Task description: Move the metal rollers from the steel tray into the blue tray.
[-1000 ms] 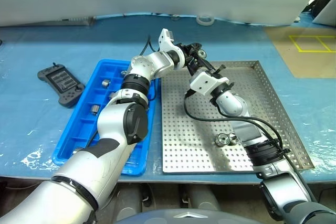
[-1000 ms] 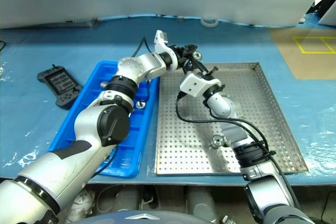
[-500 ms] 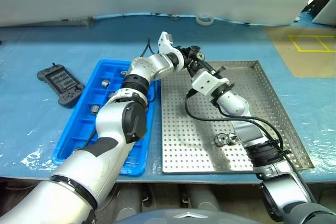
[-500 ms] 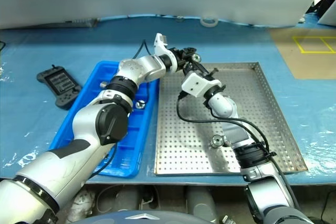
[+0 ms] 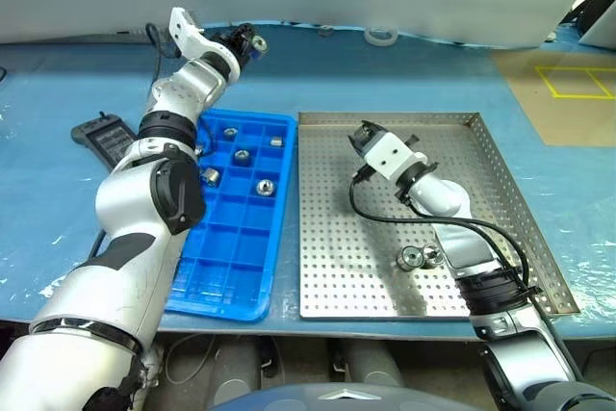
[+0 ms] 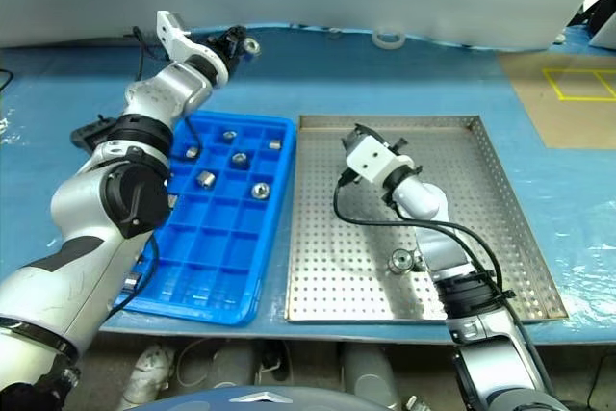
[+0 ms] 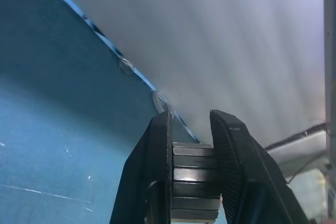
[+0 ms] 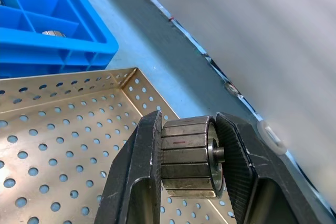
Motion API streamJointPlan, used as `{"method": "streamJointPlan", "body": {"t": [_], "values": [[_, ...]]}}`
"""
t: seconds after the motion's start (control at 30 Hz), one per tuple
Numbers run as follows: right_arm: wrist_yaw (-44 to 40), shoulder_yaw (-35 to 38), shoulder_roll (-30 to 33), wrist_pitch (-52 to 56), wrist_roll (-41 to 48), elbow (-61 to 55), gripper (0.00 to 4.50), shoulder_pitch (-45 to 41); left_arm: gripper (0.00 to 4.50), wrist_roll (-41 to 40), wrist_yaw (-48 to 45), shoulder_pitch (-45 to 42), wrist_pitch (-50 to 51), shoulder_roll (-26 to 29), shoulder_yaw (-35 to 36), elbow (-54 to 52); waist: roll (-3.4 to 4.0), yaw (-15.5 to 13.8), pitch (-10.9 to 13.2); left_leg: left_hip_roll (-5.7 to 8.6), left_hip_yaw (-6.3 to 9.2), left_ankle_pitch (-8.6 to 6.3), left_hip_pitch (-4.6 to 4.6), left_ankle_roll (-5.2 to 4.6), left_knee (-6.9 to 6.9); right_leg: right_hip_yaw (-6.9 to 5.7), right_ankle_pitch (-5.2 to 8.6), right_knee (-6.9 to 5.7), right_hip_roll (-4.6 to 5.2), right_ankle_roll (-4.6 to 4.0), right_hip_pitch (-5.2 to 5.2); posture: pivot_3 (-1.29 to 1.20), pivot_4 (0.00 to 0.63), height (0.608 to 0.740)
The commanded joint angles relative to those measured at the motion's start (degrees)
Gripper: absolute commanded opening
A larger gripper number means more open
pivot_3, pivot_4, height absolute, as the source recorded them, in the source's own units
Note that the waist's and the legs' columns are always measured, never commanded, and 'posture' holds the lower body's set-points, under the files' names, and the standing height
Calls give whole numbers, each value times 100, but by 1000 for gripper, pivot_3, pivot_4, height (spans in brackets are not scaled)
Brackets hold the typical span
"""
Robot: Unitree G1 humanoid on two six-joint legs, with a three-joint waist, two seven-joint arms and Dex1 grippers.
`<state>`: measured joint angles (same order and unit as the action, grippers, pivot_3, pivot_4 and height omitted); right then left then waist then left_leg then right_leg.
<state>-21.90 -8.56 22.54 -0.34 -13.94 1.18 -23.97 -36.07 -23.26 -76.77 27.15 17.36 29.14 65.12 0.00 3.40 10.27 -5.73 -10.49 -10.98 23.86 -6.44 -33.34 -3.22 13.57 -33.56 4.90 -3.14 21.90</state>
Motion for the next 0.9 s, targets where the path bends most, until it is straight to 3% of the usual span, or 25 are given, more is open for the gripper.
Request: {"method": "streamJointPlan", "body": {"t": [0.03,0.1,0.2,0.37,0.5,0.63,0.9], "values": [[-360,272,-153,454,716,-369,1229,-157,745,112,-1607,714,989,184,-1022,-1814,-1,6,0,0,-2,0,0,0,0,0,0,-5,2,0,2,-317,150,740],[-869,341,-168,967,1309,-634,1229,-133,745,-68,-2306,1649,1466,417,-1590,-3393,0,7,1,0,-6,1,-6,1,3,0,0,-14,7,0,1,-317,150,740],[-1488,305,40,1471,1794,-924,1229,-50,745,-474,-3066,2972,1867,1014,-1834,-5370,-3,4,1,-2,-5,3,-7,4,9,-6,0,-20,6,0,3,-168,150,740],[-1748,157,349,1306,1680,-571,1229,-55,745,-585,-3297,4387,1971,1782,-1719,-6881,1,-204,4,-6,4,16,-16,43,17,-20,1,-32,3,0,0,-78,150,740],[-1791,36,301,1115,1616,-291,1229,-136,745,-811,-3210,5277,1997,2139,-1196,-7453,18,-418,15,-4,-3,20,-107,79,52,-12,6,-11,4,3,-83,-22,150,740],[-1934,-161,180,927,1586,-31,1229,-262,745,-908,-3027,6190,1920,2206,-718,-7841,4,-586,21,-4,-5,55,-114,137,93,-8,7,-10,3,4,-68,49,150,740],[-2070,-342,65,534,1474,527,1229,-579,745,-878,-2647,7429,1782,1869,-751,-8311,-3,-752,20,-17,-4,58,-115,141,133,-8,8,10,-19,6,-58,104,150,740]]}}
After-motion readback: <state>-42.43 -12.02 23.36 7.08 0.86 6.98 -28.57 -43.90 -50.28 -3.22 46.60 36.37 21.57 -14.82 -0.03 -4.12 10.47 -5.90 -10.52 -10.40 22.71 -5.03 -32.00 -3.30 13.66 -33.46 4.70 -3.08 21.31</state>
